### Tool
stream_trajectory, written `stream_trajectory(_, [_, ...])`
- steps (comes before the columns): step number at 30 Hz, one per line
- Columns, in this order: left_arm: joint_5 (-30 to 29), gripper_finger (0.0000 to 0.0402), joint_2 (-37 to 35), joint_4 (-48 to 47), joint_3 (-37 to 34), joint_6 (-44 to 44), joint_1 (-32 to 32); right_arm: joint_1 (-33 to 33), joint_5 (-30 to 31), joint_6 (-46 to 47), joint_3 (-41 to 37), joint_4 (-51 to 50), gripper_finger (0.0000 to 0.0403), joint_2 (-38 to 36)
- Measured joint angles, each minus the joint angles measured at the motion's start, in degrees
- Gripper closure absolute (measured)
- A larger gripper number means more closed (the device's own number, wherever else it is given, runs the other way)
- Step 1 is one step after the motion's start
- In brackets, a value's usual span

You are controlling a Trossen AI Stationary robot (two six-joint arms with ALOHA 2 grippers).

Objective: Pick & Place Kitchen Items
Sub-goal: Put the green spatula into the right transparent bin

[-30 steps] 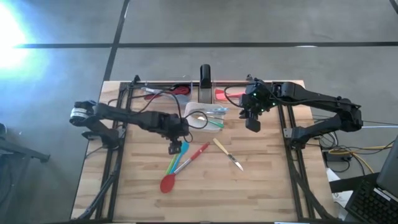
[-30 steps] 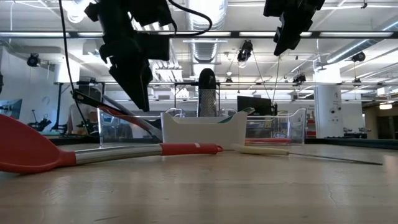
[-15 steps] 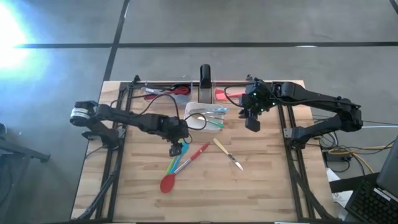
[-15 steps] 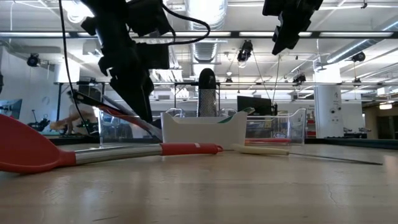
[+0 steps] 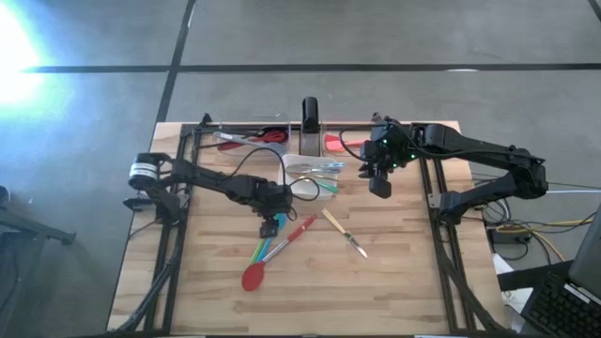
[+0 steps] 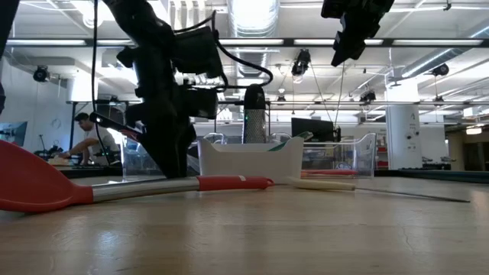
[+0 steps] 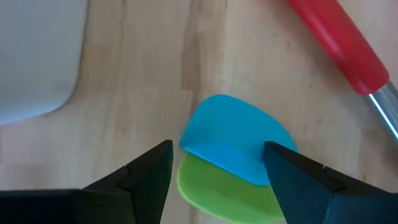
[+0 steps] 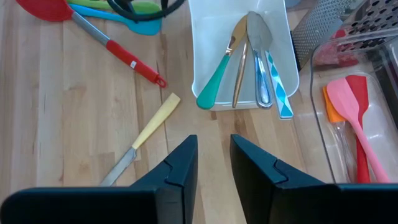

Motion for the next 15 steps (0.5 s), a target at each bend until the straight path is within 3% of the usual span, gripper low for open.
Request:
stream_trajectory(5, [4.7,0.0147,3.1,0.4,0.9,-0.5,0.2,0.0,-0.2,-0.3,0.0,0.0,0.0315,0.0])
stream_trajectory(15, [6.5,0.0147,4.2,0.5,1.1,-1.2,0.1,0.0,-0.2,-0.3,0.0,-0.1,0.0325,0.0])
